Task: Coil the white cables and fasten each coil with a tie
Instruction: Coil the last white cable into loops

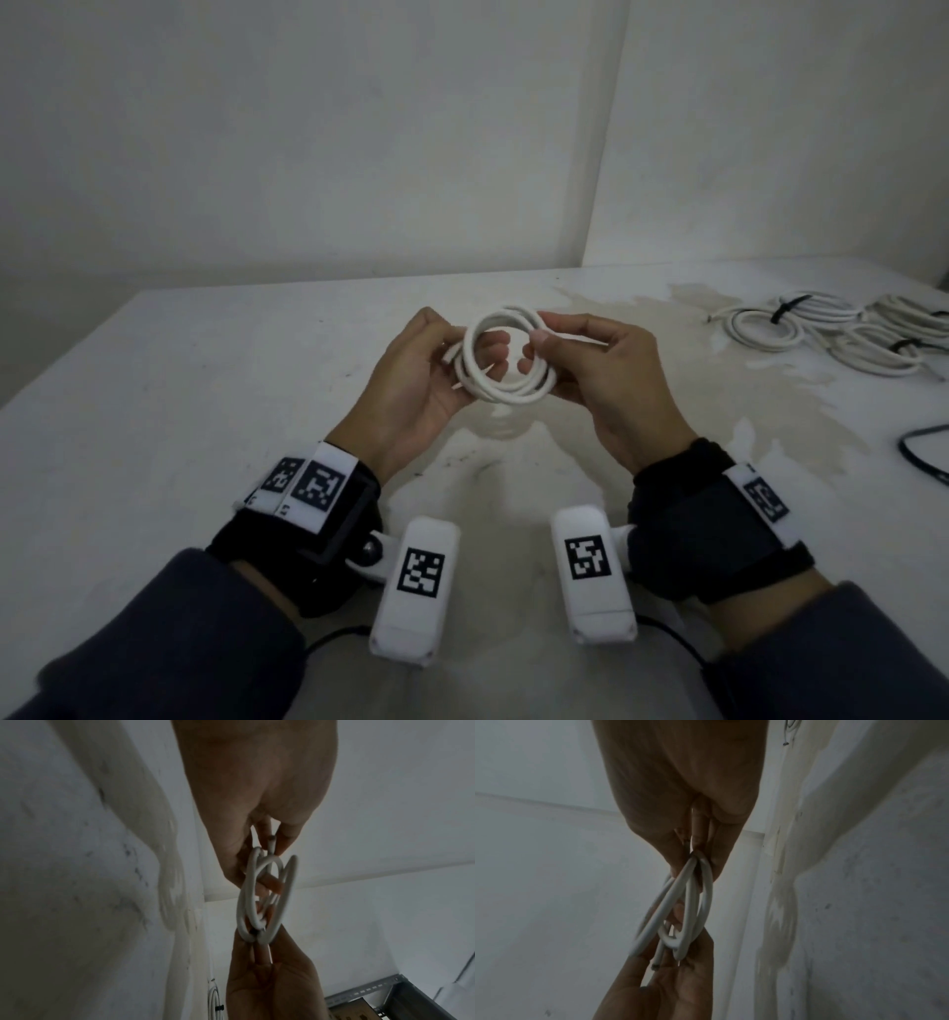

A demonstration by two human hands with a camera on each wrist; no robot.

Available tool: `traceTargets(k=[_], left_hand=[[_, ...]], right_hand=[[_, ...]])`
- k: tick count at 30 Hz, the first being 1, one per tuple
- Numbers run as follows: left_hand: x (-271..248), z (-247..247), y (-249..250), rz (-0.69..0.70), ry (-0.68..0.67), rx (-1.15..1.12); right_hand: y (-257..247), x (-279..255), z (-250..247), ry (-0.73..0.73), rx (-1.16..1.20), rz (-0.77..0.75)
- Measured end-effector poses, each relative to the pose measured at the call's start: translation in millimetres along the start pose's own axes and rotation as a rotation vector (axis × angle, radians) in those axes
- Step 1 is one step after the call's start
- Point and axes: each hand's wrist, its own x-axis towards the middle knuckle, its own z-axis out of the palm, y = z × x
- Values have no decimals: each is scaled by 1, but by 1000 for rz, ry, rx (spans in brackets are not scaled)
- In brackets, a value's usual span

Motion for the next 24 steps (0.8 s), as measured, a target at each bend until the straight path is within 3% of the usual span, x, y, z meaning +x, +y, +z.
traceTargets(k=[5, 9, 13, 18, 21, 24], left_hand=[[-2, -2, 9, -40, -12, 341], [-2, -3, 6, 152, -11, 655], [1, -3, 3, 380, 136, 736], [0, -2, -2, 525, 360, 825], [-1, -2, -7, 497, 314, 905], [1, -4, -11, 364, 217, 957]], right_hand=[[3, 2, 0, -50, -136, -49], [4, 1, 2, -65, -86, -64], [3, 0, 5, -125, -33, -44], [6, -4, 12, -286, -80, 48], [9, -2, 8, -184, -163, 26], [17, 4, 2, -94, -321, -8]])
